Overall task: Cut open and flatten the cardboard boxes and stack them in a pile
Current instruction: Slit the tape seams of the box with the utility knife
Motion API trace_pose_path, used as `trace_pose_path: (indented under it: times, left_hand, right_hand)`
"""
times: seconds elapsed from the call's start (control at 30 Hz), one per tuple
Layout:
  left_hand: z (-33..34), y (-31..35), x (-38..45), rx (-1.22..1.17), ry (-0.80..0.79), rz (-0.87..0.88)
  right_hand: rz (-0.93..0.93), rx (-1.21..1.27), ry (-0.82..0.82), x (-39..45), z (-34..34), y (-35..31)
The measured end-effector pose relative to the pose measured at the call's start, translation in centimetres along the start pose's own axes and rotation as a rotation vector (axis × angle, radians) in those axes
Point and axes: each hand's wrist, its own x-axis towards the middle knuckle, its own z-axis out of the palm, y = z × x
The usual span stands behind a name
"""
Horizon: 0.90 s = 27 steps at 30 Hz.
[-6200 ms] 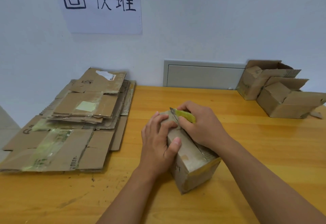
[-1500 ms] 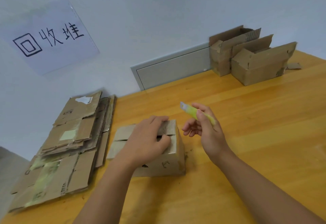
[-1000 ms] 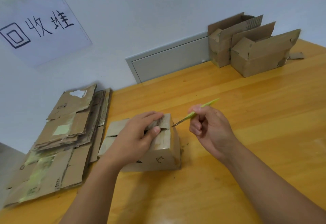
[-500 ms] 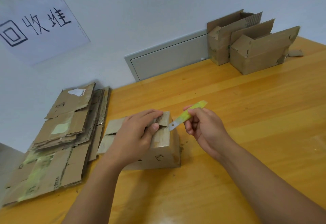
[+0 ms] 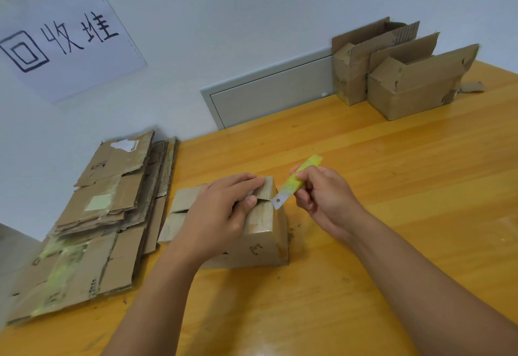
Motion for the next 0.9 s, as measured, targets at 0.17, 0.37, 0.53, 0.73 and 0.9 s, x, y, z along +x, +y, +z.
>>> trace_pose_path:
  times: [0.17,0.37,0.53,0.73,0.9]
  left_hand:
    - [0.2,0.1,-0.1,0.013,0.015,0.030]
    - [0.3,-0.1,-0.1,0.040,0.031,0.039]
    - [0.3,0.0,-0.2,0.048,0.026,0.027]
    - [0.5,-0.1,-0.1,0.067,0.024,0.052]
    - [0.5,-0.1,-0.1,0.084,0.006,0.042]
  right_hand:
    - [0.013,-0.146,-0.029,0.6,0.1,-0.9]
    - [-0.002,-0.265,-0.072,1.7,1.5,-1.8]
    - [-0.017,-0.203,-0.068,1.8,1.2,-0.9]
    - [-0.051,-0.135,0.005,2.0,1.3,-0.4]
    - [-0.062,-0.120,0.035,2.3,1.2,-0.6]
